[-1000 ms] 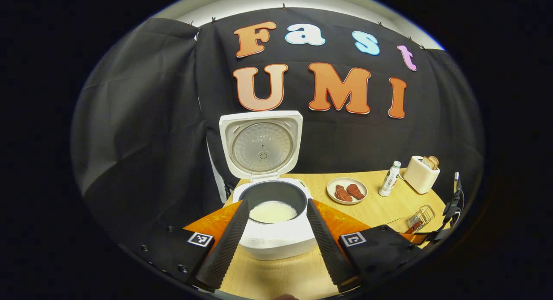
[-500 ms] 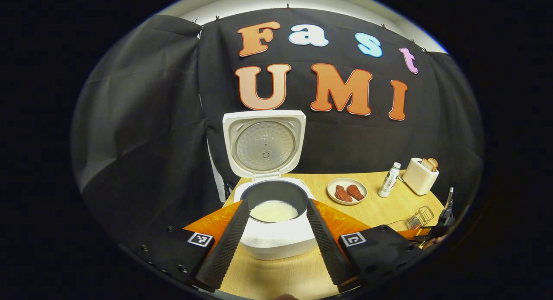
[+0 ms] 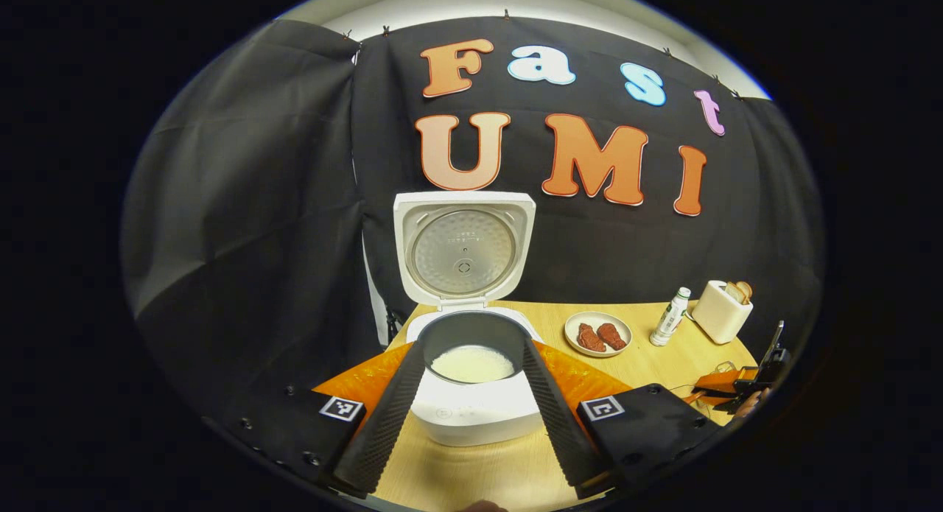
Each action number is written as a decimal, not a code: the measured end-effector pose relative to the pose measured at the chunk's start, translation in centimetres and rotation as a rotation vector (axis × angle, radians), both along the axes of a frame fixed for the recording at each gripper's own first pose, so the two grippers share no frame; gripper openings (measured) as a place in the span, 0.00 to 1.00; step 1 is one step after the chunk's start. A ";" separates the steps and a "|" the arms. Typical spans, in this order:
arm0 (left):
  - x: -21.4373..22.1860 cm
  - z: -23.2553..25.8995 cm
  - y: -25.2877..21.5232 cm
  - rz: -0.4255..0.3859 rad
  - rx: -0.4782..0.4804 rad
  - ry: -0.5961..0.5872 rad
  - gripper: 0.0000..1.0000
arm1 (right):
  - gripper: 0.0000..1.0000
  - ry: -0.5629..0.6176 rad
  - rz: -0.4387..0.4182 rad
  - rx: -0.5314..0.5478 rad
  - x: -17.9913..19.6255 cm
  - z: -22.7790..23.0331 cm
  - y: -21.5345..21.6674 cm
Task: Close the left gripper, press the button to open the rice cooker; take a wooden spoon from the chopstick holder with the right hand, scoop a spoonful of rice and pour it into the rice cooker, then put the wooden spoon back into the chopstick holder.
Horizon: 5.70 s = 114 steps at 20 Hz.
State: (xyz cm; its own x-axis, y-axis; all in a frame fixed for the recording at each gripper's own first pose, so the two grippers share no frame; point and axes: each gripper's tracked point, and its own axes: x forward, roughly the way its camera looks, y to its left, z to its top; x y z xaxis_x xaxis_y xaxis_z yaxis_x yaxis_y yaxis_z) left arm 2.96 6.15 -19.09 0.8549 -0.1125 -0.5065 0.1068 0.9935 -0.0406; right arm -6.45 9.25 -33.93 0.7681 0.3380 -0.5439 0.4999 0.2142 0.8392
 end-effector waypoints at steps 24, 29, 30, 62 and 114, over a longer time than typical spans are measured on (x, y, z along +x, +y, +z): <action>1.4 0.0 11.4 0.196 0.064 -0.090 0.92 | 0.12 -0.135 0.007 0.236 17.3 8.8 11.6; 1.4 -0.8 14.4 0.249 0.068 -0.076 0.92 | 0.12 -0.132 0.100 0.135 21.9 8.4 17.0; 1.2 -0.9 15.0 0.259 0.067 -0.069 0.93 | 0.12 -0.128 0.123 0.095 22.6 8.1 17.8; 0.7 -2.8 17.5 0.306 0.078 -0.025 0.92 | 0.12 -0.355 0.520 -0.688 28.0 9.6 25.5; -1.2 -1.5 5.9 0.144 0.097 0.000 0.92 | 0.12 -0.384 0.466 -0.969 13.3 11.6 1.7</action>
State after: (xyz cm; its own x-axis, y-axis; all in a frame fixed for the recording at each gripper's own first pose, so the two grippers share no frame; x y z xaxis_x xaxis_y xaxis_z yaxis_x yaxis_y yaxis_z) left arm 1.77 12.03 -20.63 0.8586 0.0606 -0.5091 -0.0371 0.9977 0.0562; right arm 6.89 10.92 -22.29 0.8502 0.1999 -0.4870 -0.0519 0.9525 0.3002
